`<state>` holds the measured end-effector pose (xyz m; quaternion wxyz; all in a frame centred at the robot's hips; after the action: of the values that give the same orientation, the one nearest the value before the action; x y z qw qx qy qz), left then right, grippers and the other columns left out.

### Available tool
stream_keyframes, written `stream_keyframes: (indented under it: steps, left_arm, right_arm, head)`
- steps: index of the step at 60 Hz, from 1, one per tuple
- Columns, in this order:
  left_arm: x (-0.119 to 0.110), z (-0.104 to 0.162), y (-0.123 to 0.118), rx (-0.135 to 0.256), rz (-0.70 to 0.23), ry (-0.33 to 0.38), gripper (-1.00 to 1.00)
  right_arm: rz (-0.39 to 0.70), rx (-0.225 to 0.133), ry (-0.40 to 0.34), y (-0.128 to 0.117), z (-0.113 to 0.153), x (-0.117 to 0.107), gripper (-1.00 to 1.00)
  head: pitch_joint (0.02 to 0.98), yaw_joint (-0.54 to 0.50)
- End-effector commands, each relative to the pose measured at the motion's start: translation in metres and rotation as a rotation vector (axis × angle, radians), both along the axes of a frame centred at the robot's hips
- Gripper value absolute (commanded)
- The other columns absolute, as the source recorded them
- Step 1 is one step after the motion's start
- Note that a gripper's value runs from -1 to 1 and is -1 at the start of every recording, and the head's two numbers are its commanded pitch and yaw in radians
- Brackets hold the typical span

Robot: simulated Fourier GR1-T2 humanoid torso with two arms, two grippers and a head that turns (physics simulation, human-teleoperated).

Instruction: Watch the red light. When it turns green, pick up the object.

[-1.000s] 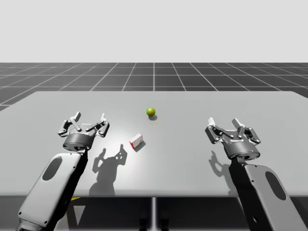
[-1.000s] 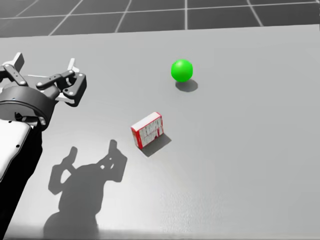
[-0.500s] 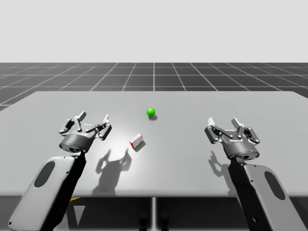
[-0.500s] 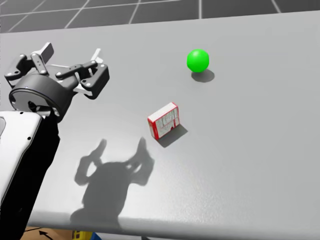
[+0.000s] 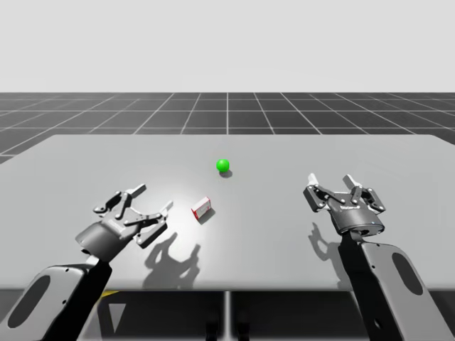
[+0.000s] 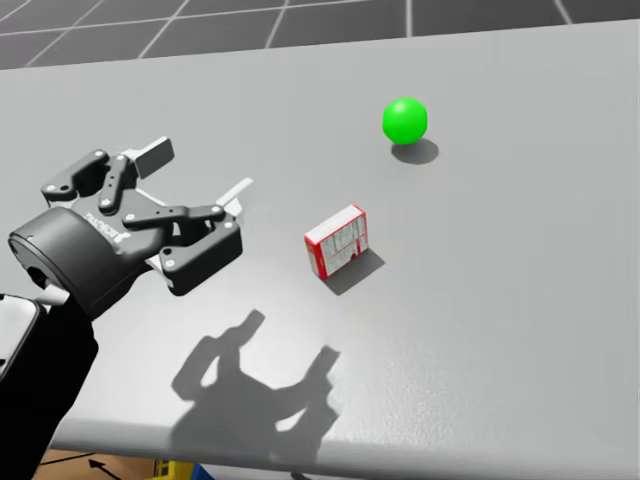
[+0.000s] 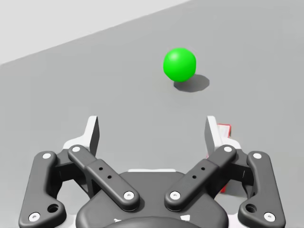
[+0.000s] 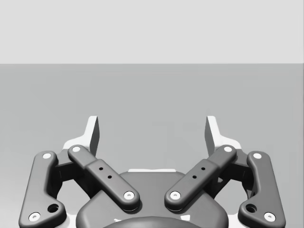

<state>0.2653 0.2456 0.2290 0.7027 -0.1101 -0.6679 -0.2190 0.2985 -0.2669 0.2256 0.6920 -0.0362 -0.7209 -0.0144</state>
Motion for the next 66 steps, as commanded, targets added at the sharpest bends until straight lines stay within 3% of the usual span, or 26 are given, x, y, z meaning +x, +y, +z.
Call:
stream_keyframes:
  steps: [1,8,11,13,19,46,55,66]
  left_arm:
    - [-0.009,-0.035,-0.006,-0.002,-0.068,0.053,-1.0]
    - [-0.001,-0.064,-0.011,-0.04,-0.086,0.07,-1.0]
    - [0.002,-0.07,-0.014,-0.028,-0.079,0.084,-1.0]
    - [0.006,-0.078,-0.017,0.002,-0.068,0.092,-1.0]
    - [0.015,-0.088,-0.024,0.01,-0.075,0.127,-1.0]
    - [0.044,-0.096,-0.063,0.005,-0.114,0.216,-1.0]
    - [0.055,-0.098,-0.077,0.003,-0.122,0.213,-1.0]
    - [0.06,-0.106,-0.08,0.004,-0.102,0.241,-1.0]
  right_arm:
    - [-0.001,0.001,-0.001,-0.001,0.0,0.0,-1.0]
    - [0.0,0.0,0.001,-0.002,0.0,0.001,-1.0]
    - [0.002,-0.001,0.001,-0.001,-0.001,0.001,-1.0]
    - [0.003,-0.003,0.002,-0.001,-0.001,0.001,-1.0]
    - [0.003,-0.002,0.0,-0.001,0.0,0.001,-1.0]
    - [0.001,0.0,0.0,-0.002,-0.001,0.001,-1.0]
    - [0.002,-0.004,0.0,-0.003,-0.001,0.001,-1.0]
    - [0.0,-0.003,-0.002,-0.003,0.0,0.001,-1.0]
  head:
    - [0.818,0.18]
    - [0.815,0.18]
    - [0.817,0.17]
    - [0.82,0.17]
    - [0.824,0.18]
    - [0.832,0.17]
    - [0.831,0.17]
    - [0.827,0.16]
